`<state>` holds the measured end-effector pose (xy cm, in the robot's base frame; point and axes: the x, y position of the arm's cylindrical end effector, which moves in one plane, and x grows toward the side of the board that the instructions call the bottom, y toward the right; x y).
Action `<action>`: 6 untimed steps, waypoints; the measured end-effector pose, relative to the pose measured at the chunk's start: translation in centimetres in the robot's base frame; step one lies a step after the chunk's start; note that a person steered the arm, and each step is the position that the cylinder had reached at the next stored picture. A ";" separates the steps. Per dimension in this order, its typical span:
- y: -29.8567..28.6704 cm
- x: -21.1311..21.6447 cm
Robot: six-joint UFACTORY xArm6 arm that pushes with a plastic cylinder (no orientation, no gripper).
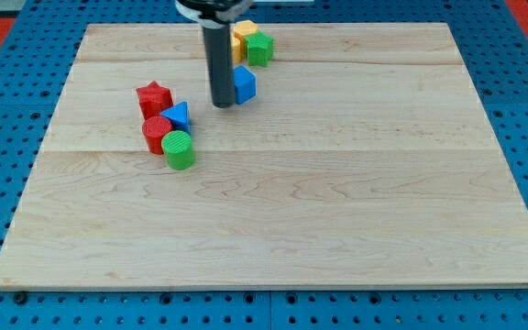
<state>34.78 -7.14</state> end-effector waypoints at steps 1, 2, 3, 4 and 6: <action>-0.6 -2.7; 1.7 1.3; 5.4 2.1; 6.7 -1.5; 5.8 -2.1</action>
<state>32.67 -1.32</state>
